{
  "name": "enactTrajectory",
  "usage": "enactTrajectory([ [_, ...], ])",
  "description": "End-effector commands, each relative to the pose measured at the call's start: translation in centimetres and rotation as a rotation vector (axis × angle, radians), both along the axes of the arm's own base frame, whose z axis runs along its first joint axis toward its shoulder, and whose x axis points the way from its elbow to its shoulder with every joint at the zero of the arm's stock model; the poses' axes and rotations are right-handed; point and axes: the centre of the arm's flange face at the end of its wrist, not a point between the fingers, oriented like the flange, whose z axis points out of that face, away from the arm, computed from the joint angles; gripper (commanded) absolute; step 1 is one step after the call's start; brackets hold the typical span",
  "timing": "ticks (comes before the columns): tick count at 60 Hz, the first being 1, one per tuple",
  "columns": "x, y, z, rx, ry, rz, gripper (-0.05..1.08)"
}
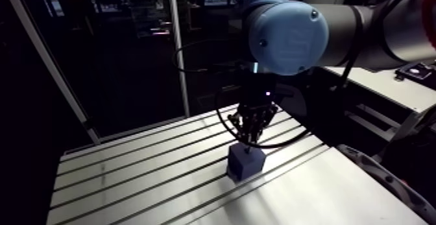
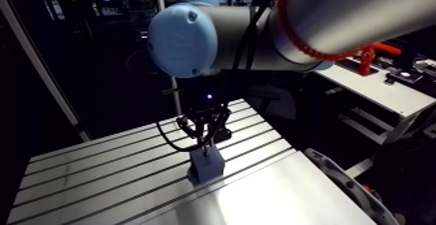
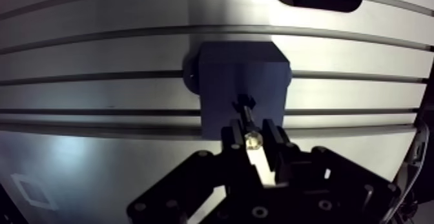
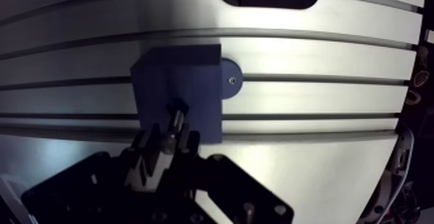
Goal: Pick up the M10 bolt and insert it into the hex recess until seated.
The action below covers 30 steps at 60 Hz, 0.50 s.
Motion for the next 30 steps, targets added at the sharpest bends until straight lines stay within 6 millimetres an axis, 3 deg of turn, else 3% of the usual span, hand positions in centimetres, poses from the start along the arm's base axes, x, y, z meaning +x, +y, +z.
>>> enactTrajectory([
  [1,-0.02,0.0,-0.1,-0.001,-0.002,0.0,1.04],
  [30,-0.32,0.15,-0.19,0.003,0.009,0.0,1.04],
])
